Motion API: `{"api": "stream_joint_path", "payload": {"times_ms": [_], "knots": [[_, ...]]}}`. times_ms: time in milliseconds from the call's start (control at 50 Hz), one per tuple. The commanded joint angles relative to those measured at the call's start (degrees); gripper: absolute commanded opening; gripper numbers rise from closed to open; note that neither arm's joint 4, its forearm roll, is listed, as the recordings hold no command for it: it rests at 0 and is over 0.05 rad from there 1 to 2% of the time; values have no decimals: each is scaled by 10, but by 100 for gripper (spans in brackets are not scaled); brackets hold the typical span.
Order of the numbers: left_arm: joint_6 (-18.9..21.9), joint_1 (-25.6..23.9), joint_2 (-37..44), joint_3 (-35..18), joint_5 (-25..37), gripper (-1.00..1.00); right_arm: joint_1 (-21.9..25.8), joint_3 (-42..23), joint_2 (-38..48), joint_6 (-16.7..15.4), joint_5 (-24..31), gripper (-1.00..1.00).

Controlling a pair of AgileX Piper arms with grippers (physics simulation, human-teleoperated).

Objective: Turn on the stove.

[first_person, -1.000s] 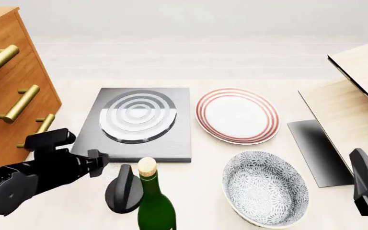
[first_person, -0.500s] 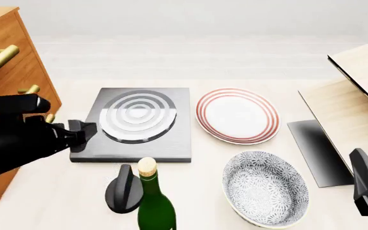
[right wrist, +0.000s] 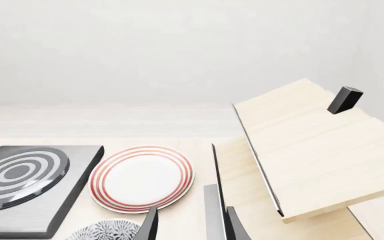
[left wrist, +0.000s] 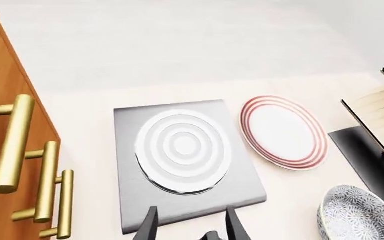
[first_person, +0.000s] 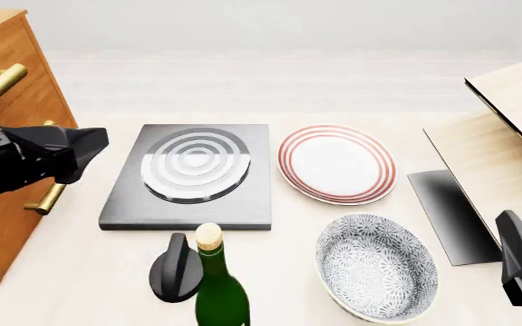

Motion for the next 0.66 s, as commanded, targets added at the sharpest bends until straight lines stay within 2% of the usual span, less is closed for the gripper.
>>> {"api": "stream_joint_path", "payload": {"times_ms": [20, 240, 420, 600, 620, 660], "knots": [[3, -1, -41, -28, 30, 100, 0, 0, 0, 0, 0, 100], [-10, -7, -76, -25, 25, 100, 0, 0, 0, 0, 0, 100], [-11, -44, -162, -32, 9, 100, 0, 0, 0, 0, 0, 100], [21, -63, -258, -14, 4, 100, 0, 0, 0, 0, 0, 100], [44, -70, -270, -13, 7, 100, 0, 0, 0, 0, 0, 100], [55, -83, -298, -8, 11, 100, 0, 0, 0, 0, 0, 100]]}}
